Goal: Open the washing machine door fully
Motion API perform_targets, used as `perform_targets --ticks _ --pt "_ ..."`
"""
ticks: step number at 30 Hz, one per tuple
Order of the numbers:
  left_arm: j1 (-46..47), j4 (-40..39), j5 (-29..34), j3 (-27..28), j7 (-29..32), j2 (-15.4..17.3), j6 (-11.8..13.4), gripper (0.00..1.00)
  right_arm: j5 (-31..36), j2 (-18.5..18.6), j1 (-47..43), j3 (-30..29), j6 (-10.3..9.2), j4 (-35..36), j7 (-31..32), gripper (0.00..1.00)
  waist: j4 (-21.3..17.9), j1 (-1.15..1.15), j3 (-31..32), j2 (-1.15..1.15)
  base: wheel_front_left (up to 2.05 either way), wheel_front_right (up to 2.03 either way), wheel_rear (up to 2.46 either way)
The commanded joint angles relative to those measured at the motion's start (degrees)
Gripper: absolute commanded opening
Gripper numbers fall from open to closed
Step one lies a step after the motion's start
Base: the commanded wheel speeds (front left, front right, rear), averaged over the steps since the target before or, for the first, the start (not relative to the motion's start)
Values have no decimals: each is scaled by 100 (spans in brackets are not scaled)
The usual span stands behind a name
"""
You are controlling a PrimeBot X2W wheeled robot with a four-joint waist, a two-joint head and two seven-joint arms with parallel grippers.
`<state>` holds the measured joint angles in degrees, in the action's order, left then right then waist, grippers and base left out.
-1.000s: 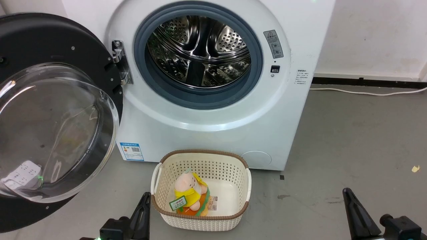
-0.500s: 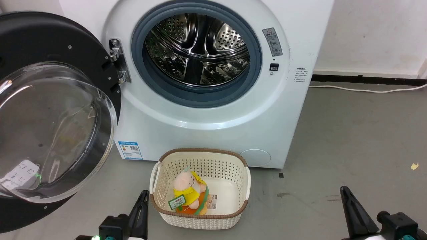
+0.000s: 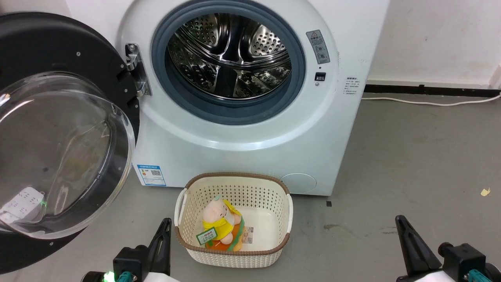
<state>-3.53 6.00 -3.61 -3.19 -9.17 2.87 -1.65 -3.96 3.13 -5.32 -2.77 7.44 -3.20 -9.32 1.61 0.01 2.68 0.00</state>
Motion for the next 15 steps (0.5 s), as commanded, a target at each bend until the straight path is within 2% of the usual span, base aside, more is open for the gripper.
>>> perform_targets --ticks 1,15 --pt "75 -34 41 11 27 4 32 0 63 -10 96 23 2 44 33 0 -3 0 -5 0 0 0 0" --pt "130 -145 104 72 201 3 58 0 128 -13 182 73 2 99 210 0 -34 -1 -57 0 0 0 0"
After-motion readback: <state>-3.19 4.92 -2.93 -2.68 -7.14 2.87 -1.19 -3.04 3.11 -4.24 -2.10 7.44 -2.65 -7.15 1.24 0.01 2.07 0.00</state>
